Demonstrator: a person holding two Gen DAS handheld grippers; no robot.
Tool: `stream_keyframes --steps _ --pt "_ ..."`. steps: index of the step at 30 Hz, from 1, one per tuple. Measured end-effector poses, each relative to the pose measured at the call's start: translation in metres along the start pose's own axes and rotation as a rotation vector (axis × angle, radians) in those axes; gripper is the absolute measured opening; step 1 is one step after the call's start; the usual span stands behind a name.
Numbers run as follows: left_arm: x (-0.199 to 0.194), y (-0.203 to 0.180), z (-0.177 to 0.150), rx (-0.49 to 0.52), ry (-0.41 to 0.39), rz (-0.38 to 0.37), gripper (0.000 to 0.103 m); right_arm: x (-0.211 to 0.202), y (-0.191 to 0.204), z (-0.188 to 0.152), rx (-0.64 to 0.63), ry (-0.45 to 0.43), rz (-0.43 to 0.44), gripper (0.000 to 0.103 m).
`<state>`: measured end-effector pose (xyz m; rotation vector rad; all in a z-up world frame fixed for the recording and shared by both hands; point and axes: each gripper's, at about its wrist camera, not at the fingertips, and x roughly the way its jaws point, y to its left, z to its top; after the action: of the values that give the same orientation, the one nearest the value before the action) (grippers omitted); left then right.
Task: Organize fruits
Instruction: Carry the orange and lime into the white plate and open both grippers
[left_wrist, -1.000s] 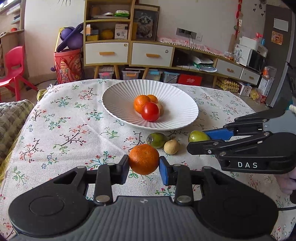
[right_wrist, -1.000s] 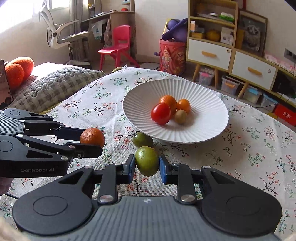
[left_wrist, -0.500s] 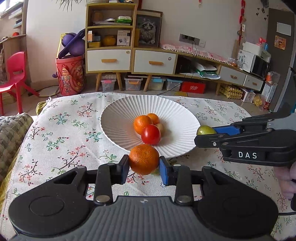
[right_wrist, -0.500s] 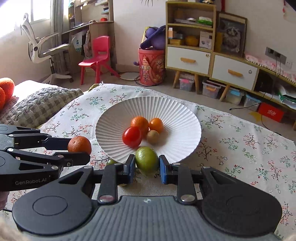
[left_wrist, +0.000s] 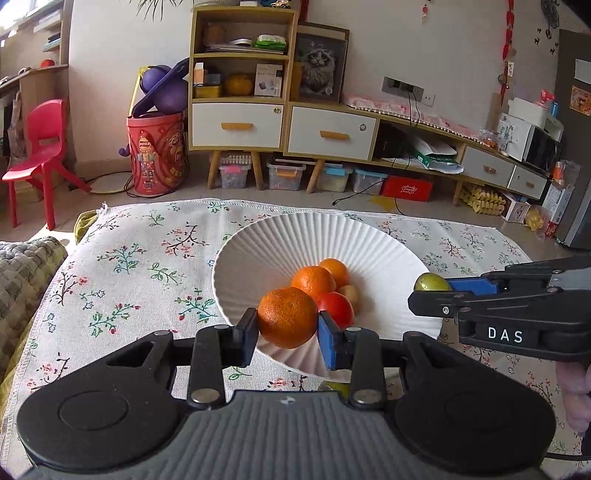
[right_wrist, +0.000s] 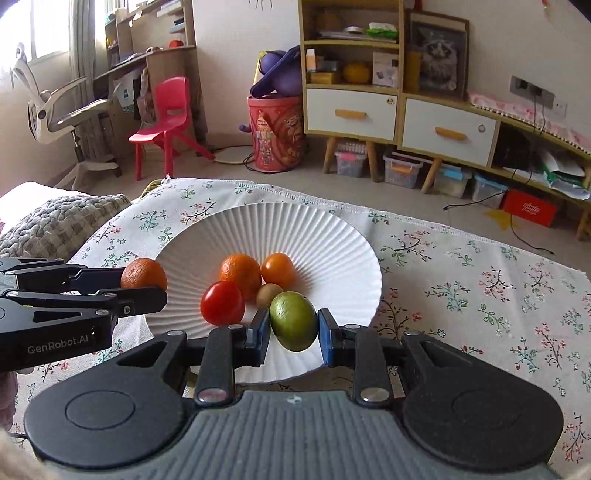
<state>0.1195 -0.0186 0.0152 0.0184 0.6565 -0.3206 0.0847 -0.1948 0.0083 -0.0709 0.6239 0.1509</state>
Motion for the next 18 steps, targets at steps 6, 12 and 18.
stream_keyframes --steps 6,12,18 --pt "0.016 -0.001 0.001 0.000 0.020 0.011 0.019 0.011 -0.005 -0.002 -0.001 0.011 -0.026 0.025" --pt "0.023 -0.004 0.000 -0.002 0.033 0.009 0.019 0.014 -0.007 -0.004 -0.010 0.012 -0.030 0.025" --pt "0.028 -0.011 0.000 0.012 0.041 -0.008 0.019 0.016 -0.008 -0.005 -0.015 0.005 -0.019 0.025"
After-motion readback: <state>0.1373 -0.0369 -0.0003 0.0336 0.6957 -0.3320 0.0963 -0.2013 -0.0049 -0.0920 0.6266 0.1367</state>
